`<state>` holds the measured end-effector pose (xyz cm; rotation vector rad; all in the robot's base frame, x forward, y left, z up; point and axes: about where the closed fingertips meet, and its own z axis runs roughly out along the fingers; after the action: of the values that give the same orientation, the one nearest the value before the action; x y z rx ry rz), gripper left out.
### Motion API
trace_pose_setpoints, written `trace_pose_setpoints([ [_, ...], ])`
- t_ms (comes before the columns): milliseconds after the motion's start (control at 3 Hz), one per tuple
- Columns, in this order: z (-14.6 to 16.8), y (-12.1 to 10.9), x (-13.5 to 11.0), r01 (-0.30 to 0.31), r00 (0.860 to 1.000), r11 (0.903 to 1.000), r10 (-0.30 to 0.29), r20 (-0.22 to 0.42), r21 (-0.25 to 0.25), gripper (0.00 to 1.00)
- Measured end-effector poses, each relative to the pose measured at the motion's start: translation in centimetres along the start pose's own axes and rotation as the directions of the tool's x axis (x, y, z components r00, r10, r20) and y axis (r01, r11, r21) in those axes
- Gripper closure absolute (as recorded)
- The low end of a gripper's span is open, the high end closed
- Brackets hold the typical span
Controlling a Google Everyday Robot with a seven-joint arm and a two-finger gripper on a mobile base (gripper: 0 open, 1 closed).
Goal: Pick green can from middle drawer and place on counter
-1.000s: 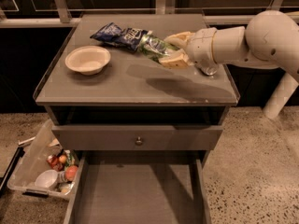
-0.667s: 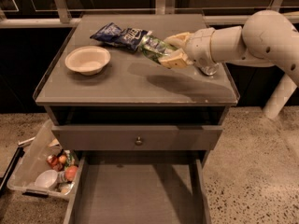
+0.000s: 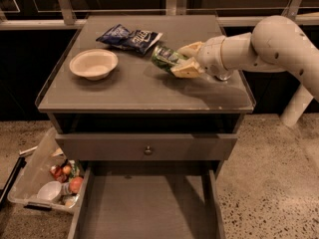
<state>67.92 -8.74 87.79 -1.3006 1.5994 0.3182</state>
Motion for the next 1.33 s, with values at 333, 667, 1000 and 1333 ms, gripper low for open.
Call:
trace_pose_setpoints([
  [333, 0.77, 0.39, 1.15, -0.021, 0.999, 0.9996, 0.02, -0.029, -0.017, 1.0],
  [667, 1.1, 0.64, 1.49, -0.025, 0.999, 0.9993, 0.024, -0.037, -0.027, 1.0],
  [1000, 1.11, 0.64, 1.49, -0.025, 0.999, 0.9993, 0.024, -0.037, -0.027, 0.81],
  [1333, 1.11, 0.65, 1.49, -0.025, 0.999, 0.9993, 0.024, -0.037, -0.027, 0.58],
])
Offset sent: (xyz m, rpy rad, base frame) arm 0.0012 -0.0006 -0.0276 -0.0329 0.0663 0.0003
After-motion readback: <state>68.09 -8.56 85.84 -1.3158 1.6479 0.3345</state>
